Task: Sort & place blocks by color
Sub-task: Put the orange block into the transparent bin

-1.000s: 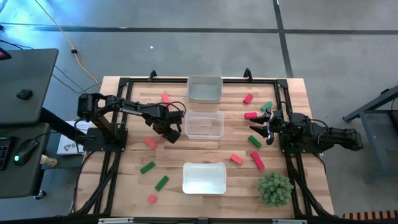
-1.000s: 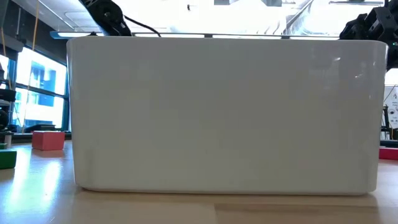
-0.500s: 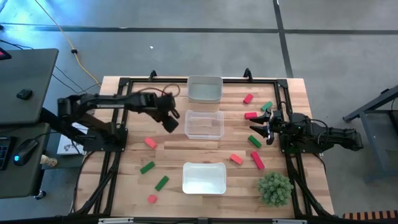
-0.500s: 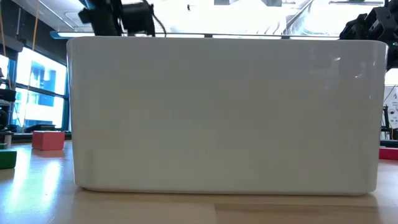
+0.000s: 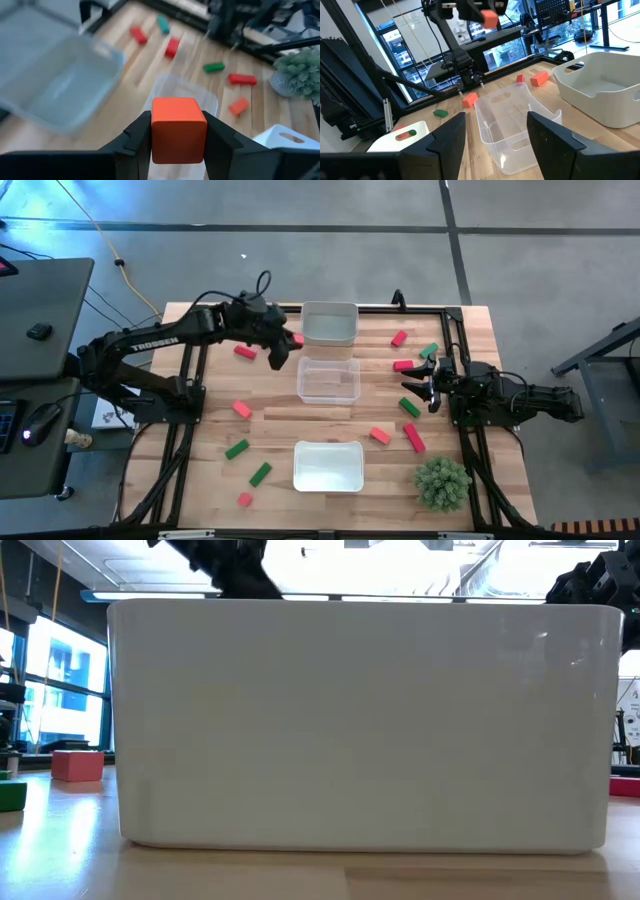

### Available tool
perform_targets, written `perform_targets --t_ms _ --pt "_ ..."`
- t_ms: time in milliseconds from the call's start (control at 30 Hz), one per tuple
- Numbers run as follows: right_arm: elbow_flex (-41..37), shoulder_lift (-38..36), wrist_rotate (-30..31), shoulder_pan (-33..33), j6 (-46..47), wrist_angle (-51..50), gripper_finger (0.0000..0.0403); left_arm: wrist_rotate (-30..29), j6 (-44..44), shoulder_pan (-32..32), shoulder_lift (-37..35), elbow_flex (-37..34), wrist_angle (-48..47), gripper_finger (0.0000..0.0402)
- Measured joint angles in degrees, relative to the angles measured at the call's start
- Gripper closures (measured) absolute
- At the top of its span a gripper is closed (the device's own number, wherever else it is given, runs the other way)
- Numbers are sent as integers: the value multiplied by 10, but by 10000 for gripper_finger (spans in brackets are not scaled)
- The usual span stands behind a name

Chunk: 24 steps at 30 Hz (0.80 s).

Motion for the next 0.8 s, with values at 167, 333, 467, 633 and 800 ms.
perform_targets --t_ms 167,333,467,633,800 --pt "0 0 0 0 0 0 202 0 83 -2 1 0 45 289" --pt "0 0 0 0 0 0 202 14 148 -3 19 0 63 289" --pt "0 0 0 0 0 0 202 32 154 -3 49 0 63 289" --pt "0 0 0 0 0 0 202 32 151 -9 99 0 63 289" --pt "0 0 0 0 0 0 202 32 119 -28 146 0 64 289"
